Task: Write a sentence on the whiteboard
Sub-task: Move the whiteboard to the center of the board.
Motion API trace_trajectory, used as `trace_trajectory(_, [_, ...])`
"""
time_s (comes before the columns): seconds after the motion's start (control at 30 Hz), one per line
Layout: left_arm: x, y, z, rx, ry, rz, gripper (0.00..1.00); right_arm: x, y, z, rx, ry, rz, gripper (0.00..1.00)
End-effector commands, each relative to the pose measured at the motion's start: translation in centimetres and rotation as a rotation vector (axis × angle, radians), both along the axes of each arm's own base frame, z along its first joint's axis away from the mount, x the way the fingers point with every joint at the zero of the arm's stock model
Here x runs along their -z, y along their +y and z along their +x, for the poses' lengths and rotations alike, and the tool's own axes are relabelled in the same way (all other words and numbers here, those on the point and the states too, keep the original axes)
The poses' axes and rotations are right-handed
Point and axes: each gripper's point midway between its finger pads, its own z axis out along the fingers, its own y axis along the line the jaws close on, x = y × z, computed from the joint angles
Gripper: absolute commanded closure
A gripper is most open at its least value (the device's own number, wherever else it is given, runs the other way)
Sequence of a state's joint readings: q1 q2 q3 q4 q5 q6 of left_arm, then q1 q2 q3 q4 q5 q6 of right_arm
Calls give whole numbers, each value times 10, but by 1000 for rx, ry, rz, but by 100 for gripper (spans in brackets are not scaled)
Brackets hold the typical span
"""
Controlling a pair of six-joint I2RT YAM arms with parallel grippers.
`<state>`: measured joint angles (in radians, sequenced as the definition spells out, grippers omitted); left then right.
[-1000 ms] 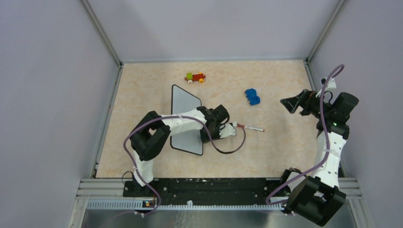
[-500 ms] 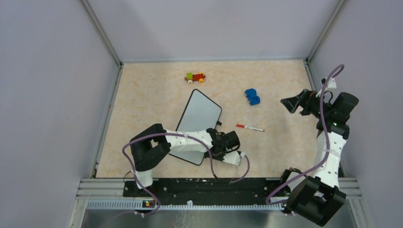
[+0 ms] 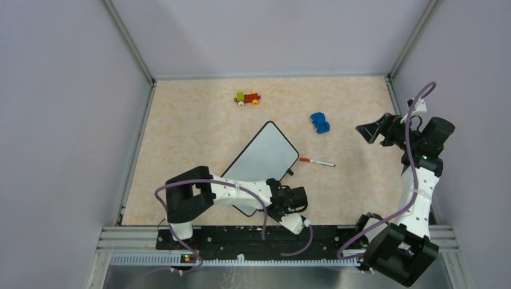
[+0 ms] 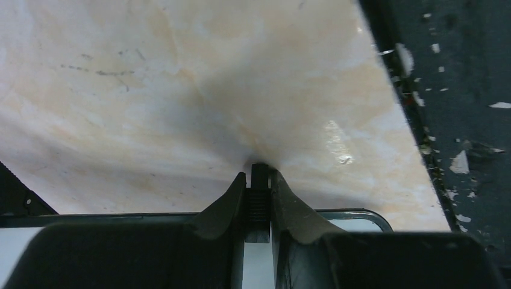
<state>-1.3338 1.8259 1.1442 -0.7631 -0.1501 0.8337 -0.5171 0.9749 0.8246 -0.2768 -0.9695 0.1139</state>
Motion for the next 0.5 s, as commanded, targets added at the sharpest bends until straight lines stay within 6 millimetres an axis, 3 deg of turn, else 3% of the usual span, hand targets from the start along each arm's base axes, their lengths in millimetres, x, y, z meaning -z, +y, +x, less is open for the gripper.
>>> trace_trajectory(0.0, [-11, 8, -6, 52, -16, 34, 100, -10, 4, -2, -19, -51, -38, 2])
trace_trajectory(0.47, [-38, -12, 17, 33, -83, 16, 78, -10, 6, -4, -25, -56, -38, 2])
